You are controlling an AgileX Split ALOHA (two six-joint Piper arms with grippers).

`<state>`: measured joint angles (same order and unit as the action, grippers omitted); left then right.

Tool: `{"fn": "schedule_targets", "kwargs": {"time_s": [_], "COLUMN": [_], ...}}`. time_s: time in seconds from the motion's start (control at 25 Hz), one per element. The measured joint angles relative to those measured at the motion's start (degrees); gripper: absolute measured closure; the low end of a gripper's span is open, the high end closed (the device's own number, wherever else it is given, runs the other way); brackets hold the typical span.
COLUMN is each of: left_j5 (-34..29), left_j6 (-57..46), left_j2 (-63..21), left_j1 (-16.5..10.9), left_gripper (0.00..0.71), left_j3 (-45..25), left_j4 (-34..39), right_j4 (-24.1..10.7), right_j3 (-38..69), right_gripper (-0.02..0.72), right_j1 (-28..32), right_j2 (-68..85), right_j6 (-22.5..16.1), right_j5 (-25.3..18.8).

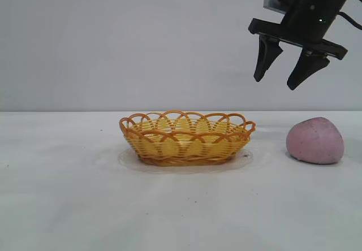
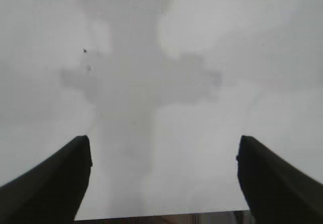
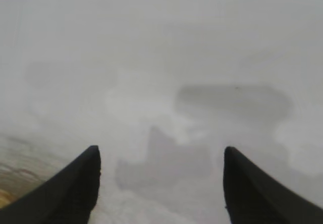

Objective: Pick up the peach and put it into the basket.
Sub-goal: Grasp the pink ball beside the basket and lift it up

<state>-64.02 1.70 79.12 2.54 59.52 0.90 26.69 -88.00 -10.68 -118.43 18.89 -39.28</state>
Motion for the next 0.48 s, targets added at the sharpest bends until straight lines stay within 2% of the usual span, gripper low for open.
{"fn": "schedule_targets", "kwargs": {"time_s": [0.24, 0.48], "left_j5": [2.01, 0.7], "left_j6": [0.0, 0.0], "left_j2": [-18.91, -39.4], "left_j1": [0.0, 0.0], "left_gripper": [0.139, 0.139], "left_j3": [-14.4, -23.95], "left_j4": [-1.4, -4.81], "right_j4": [-0.15, -0.18], "right_j3": [0.0, 0.0], "right_gripper": [0.257, 0.257], "right_j1": [0.0, 0.0], "right_j2": [0.0, 0.0], "right_j6": [0.0, 0.0], "right_j5": [0.0, 0.0]}}
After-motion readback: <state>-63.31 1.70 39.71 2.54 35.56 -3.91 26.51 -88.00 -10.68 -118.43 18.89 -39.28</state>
